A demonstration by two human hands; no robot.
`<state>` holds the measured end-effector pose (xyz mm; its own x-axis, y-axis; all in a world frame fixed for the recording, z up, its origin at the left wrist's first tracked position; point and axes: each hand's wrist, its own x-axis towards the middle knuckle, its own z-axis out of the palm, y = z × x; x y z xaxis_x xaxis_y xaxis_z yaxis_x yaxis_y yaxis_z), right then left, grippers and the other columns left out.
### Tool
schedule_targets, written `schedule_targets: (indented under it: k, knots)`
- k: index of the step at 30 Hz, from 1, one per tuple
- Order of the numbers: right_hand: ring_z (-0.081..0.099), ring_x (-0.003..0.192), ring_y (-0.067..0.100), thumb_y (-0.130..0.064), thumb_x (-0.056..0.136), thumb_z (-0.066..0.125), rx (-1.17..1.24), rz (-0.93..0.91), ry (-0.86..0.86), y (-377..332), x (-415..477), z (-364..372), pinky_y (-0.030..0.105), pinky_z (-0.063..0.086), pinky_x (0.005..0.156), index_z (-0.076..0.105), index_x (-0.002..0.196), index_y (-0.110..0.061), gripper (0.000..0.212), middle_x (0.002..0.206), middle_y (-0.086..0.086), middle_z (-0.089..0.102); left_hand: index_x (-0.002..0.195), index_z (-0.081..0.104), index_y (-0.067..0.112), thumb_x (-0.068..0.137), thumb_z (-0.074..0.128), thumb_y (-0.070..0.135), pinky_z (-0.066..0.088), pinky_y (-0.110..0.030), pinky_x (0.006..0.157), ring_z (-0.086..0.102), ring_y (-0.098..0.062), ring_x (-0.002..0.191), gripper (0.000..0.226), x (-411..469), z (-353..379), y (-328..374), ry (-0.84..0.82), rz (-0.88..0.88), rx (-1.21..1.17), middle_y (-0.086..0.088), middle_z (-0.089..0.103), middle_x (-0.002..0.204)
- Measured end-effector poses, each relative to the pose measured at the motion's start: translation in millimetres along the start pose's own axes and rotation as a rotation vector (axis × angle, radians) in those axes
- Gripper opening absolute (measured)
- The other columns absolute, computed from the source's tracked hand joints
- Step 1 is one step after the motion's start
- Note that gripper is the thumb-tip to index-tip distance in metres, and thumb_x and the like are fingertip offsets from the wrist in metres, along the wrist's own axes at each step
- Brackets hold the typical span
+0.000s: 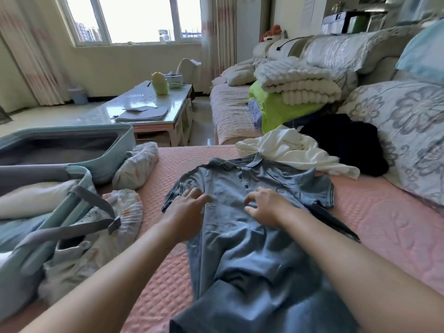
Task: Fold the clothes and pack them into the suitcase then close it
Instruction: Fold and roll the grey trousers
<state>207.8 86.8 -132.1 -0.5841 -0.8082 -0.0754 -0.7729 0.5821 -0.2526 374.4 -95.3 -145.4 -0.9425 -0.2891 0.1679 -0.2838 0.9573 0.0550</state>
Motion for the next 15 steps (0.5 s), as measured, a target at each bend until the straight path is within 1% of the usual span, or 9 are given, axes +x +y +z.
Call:
schedule_targets:
  k: [2, 4, 6, 7, 8, 10, 12, 13, 15]
  knots:
    - [0.058, 0.112, 0.018, -0.043, 0.094, 0.056, 0.047, -0.048, -0.001, -16, -28, -2, 0.033, 0.047, 0.095, 0.066, 0.115, -0.032, 0.026, 0.117, -0.006, 0.056, 0.121, 0.054, 0.031, 0.089, 0.053, 0.012, 0.045, -0.031, 0.082, 0.051, -0.014, 0.105, 0.037, -28, -15, 7, -0.016, 0.015, -0.059, 0.005, 0.051, 0.121]
    - [0.059, 0.102, 0.015, -0.041, 0.092, 0.059, 0.046, -0.105, -0.010, -34, -56, -1, 0.028, 0.045, 0.085, 0.068, 0.106, -0.032, 0.019, 0.104, -0.010, 0.056, 0.103, 0.056, 0.033, 0.090, 0.053, 0.017, 0.038, -0.024, 0.070, 0.048, -0.009, 0.087, 0.021, -55, -28, 15, -0.064, -0.002, -0.114, 0.010, 0.057, 0.109]
    - [0.057, 0.092, 0.012, -0.043, 0.090, 0.062, 0.029, -0.155, -0.029, -52, -82, 1, 0.026, 0.043, 0.078, 0.068, 0.100, -0.031, 0.017, 0.097, -0.012, 0.057, 0.084, 0.054, 0.033, 0.086, 0.057, 0.024, 0.039, -0.024, 0.068, 0.052, -0.012, 0.082, 0.009, -77, -37, 25, -0.206, -0.004, -0.132, 0.012, 0.060, 0.095]
    - [0.056, 0.088, 0.010, -0.046, 0.089, 0.064, 0.041, -0.176, -0.040, -60, -95, 2, 0.026, 0.043, 0.076, 0.068, 0.098, -0.030, 0.020, 0.093, -0.013, 0.058, 0.079, 0.053, 0.033, 0.084, 0.060, 0.031, 0.041, -0.025, 0.069, 0.055, -0.014, 0.083, 0.008, -86, -38, 30, -0.315, -0.023, -0.162, 0.011, 0.061, 0.092]
    - [0.055, 0.085, 0.009, -0.051, 0.086, 0.066, 0.062, -0.193, -0.052, -68, -107, 4, 0.026, 0.043, 0.074, 0.068, 0.096, -0.030, 0.024, 0.091, -0.014, 0.059, 0.080, 0.057, 0.033, 0.083, 0.063, 0.039, 0.043, -0.026, 0.071, 0.057, -0.015, 0.084, 0.009, -95, -42, 36, -0.428, -0.047, -0.205, 0.010, 0.063, 0.090]
    - [0.058, 0.082, 0.010, -0.063, 0.078, 0.069, 0.111, -0.227, -0.106, -83, -131, 9, 0.028, 0.046, 0.072, 0.064, 0.095, -0.031, 0.036, 0.088, -0.013, 0.062, 0.089, 0.064, 0.030, 0.079, 0.066, 0.054, 0.044, -0.026, 0.072, 0.059, -0.013, 0.086, 0.026, -110, -48, 47, -0.583, -0.065, -0.250, 0.010, 0.065, 0.091]
    - [0.060, 0.089, 0.013, -0.072, 0.067, 0.073, 0.108, -0.240, -0.242, -95, -152, 16, 0.031, 0.050, 0.080, 0.058, 0.104, -0.034, 0.055, 0.095, -0.012, 0.062, 0.100, 0.066, 0.030, 0.072, 0.071, 0.065, 0.047, -0.027, 0.074, 0.060, -0.011, 0.088, 0.046, -122, -51, 52, -0.666, -0.068, -0.244, 0.009, 0.067, 0.097]
    - [0.059, 0.098, 0.014, -0.072, 0.062, 0.076, 0.064, -0.242, -0.319, -100, -162, 21, 0.032, 0.050, 0.087, 0.053, 0.113, -0.037, 0.065, 0.104, -0.011, 0.058, 0.104, 0.065, 0.032, 0.067, 0.073, 0.070, 0.048, -0.027, 0.075, 0.061, -0.011, 0.089, 0.054, -128, -51, 53, -0.680, -0.066, -0.243, 0.009, 0.067, 0.100]
    - [0.051, 0.111, 0.017, -0.060, 0.060, 0.080, -0.093, -0.265, -0.392, -102, -175, 27, 0.035, 0.046, 0.097, 0.039, 0.132, -0.039, 0.085, 0.117, -0.005, 0.046, 0.110, 0.061, 0.037, 0.061, 0.075, 0.074, 0.048, -0.028, 0.078, 0.060, -0.011, 0.092, 0.063, -137, -51, 53, -0.671, -0.066, -0.244, 0.010, 0.065, 0.105]
